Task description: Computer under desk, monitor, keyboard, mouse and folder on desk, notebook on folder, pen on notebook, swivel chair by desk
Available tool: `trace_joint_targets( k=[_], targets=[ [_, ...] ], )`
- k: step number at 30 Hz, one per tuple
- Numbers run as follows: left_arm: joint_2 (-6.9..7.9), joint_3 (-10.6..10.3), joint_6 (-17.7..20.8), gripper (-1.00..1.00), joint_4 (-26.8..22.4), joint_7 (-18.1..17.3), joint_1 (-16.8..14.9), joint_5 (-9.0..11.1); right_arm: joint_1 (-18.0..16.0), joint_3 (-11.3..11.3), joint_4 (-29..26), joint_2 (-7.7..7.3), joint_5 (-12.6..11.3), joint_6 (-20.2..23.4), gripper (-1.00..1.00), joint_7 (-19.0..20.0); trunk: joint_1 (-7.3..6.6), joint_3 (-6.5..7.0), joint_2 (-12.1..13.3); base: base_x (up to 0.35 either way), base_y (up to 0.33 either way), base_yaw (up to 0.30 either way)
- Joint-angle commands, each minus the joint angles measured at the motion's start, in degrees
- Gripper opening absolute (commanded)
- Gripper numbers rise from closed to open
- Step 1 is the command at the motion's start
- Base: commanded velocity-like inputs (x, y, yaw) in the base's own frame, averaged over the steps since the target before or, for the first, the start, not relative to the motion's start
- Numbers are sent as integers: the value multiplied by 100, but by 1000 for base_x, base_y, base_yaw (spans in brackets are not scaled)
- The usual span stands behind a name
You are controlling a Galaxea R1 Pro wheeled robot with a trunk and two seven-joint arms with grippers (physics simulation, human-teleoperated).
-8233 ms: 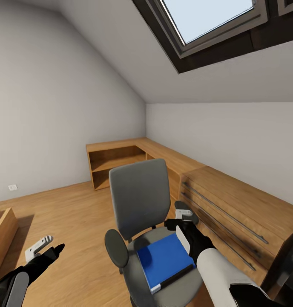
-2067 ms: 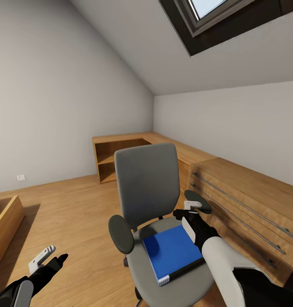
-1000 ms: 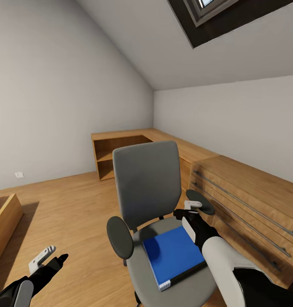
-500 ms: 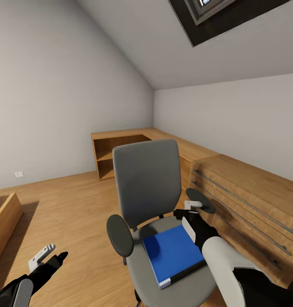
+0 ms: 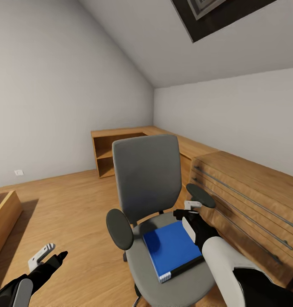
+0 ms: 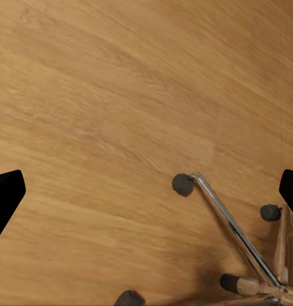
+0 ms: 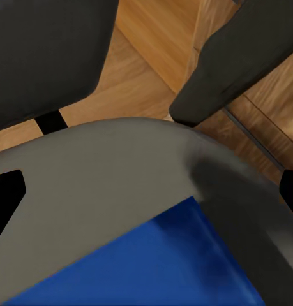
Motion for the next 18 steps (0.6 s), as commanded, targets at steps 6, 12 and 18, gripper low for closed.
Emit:
trace_joint_targets(
  k=[6,12,18],
  targets=[
    [-4,8,23,100,-7,47,-5,62,-2,-33,-11,6,8,36,100,-6,0,-7,-4,0,0,0],
    [-5,8,15,100,-9,47,-5,62,-2,-33,-9,6,8,39,100,-6,44,-42,-85,0,0,0],
    [-4,8,12,100,-13,47,-5,62,-2,-33,-5,6,8,30,100,-6,175,-150,-325,0,0,0]
  ],
)
